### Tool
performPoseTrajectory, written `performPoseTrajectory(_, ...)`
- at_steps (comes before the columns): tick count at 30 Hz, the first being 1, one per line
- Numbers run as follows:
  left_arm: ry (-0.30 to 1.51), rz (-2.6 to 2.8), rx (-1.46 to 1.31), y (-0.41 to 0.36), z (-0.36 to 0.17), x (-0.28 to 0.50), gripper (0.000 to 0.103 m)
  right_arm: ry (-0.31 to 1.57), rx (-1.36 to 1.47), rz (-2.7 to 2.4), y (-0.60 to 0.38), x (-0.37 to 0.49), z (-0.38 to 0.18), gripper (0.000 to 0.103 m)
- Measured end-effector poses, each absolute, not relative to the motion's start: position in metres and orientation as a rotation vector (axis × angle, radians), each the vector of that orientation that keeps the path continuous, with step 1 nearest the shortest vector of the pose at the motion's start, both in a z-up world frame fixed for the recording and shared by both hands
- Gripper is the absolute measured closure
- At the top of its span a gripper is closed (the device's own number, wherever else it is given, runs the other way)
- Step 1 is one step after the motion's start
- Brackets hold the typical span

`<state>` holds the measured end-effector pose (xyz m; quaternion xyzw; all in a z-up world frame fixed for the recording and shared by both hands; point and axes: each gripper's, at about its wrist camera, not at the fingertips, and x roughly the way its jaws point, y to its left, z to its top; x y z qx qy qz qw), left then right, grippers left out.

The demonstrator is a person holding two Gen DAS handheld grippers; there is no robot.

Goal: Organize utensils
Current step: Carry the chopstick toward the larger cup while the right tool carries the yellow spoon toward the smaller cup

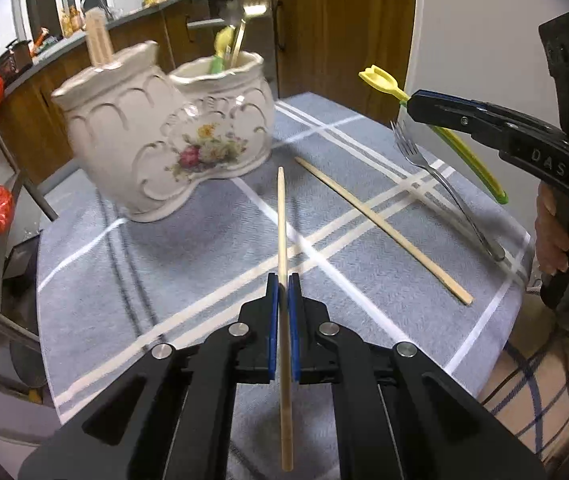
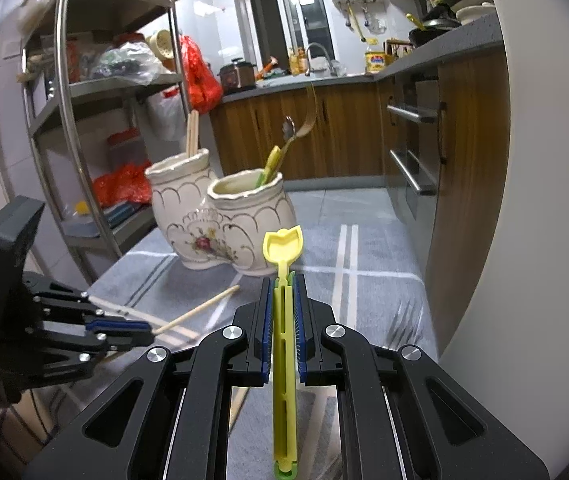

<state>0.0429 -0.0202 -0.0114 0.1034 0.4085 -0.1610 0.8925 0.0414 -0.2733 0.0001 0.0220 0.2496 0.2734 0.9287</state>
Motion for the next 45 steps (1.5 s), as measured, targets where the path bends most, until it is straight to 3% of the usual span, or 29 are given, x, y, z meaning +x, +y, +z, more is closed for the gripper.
performPoseTrajectory(11,0.562,-0.403,0.061,0.019,0.009,0.017,0.098,0.356,0.104,0.583,-0.27,0.027,0.013,0.093)
performPoseTrajectory(24,0.355,-0.419,-0.028,0.048,0.053,0.004,0.098,0.324,0.099,0.563,-0.25,0.031,0.023,0.093)
performPoseTrajectory(33,0.258,-0.426,-0.105,0.076,0.095,0.049,0.098,0.289,0.143,0.586,-0.229,0.064,0.055,0.093)
performPoseTrajectory(45,0.197,-0.405,-0.259,0.102,0.11,0.136,0.098,0.293,0.301,0.625,-0.203,0.137,0.076,0.093)
